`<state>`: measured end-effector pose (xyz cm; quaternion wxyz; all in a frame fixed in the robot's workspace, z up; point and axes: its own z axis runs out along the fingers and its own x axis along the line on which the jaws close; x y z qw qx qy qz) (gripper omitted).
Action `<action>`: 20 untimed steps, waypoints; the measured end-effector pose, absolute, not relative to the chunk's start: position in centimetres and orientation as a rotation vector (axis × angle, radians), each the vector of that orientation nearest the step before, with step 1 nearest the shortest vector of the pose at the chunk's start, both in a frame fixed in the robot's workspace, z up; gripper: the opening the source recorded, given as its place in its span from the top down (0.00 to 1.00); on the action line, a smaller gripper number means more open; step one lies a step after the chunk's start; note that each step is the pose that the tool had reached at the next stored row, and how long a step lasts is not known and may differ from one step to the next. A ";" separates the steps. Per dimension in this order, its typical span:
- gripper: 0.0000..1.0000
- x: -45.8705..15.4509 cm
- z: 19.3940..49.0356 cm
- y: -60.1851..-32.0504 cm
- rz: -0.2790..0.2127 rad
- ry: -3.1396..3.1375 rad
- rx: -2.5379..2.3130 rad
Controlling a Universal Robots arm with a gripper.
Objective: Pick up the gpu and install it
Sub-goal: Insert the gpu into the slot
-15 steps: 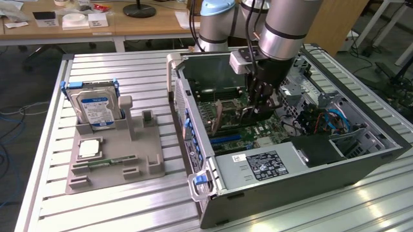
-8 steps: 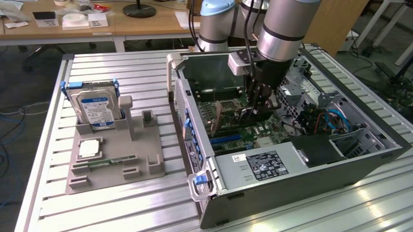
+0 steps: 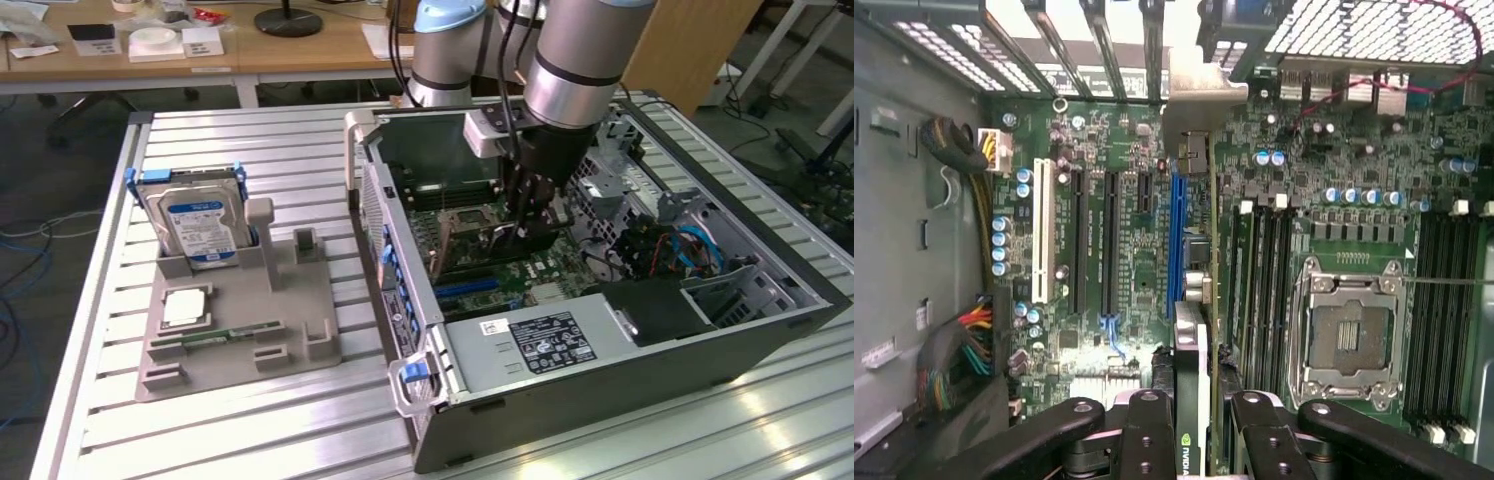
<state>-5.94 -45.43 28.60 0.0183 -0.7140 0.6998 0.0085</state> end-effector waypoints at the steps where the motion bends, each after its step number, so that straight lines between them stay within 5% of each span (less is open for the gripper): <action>1: 0.73 -6.1 28.6 -45.4 0.026 2.173 -2.217; 20: 0.73 -7.0 27.9 -45.7 0.021 2.171 -2.215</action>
